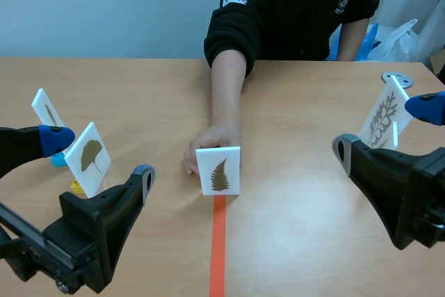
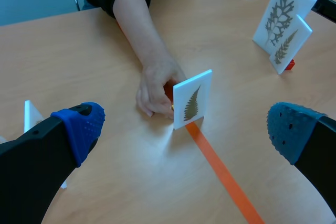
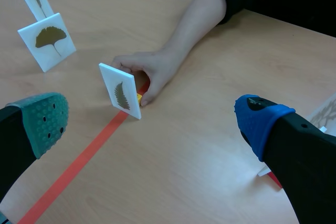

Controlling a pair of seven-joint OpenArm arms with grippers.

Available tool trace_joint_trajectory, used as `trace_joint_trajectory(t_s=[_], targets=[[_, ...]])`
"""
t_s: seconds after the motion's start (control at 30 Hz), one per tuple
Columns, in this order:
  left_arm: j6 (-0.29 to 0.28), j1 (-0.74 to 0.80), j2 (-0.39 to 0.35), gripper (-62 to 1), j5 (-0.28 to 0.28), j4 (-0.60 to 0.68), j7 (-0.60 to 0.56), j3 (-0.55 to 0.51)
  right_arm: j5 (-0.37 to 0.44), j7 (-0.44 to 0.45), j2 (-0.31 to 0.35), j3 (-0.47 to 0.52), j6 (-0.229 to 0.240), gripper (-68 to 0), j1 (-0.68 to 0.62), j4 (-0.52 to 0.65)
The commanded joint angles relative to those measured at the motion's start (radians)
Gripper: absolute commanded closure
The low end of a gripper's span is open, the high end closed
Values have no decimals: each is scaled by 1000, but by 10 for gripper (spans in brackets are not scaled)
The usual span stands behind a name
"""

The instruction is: Sort the leaf by its shape. The table is split by an orange tape line. A compound leaf with several leaflets goes to the left side, a simple leaf with one blade goes to the right side. Return to the home posture when a red brick is placed on the table.

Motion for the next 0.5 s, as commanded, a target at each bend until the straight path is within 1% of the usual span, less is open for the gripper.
trace_joint_trajectory(t_s=[0.0, 0.27, 0.4, 0.47], targets=[[-1, -3, 0, -623, -3, 10, -14, -3, 3, 11, 8, 2, 0, -669, 11, 1], [-1, -3, 0, -623, 2, 10, -14, -3, 0, 11, 8, 2, 0, -669, 11, 1], [-1, -3, 0, -623, 1, 10, -14, -3, -43, 12, 8, 2, 0, -669, 16, -5], [-1, -3, 0, -623, 1, 10, -14, -3, -46, 11, 9, 0, 0, -669, 30, -20]])
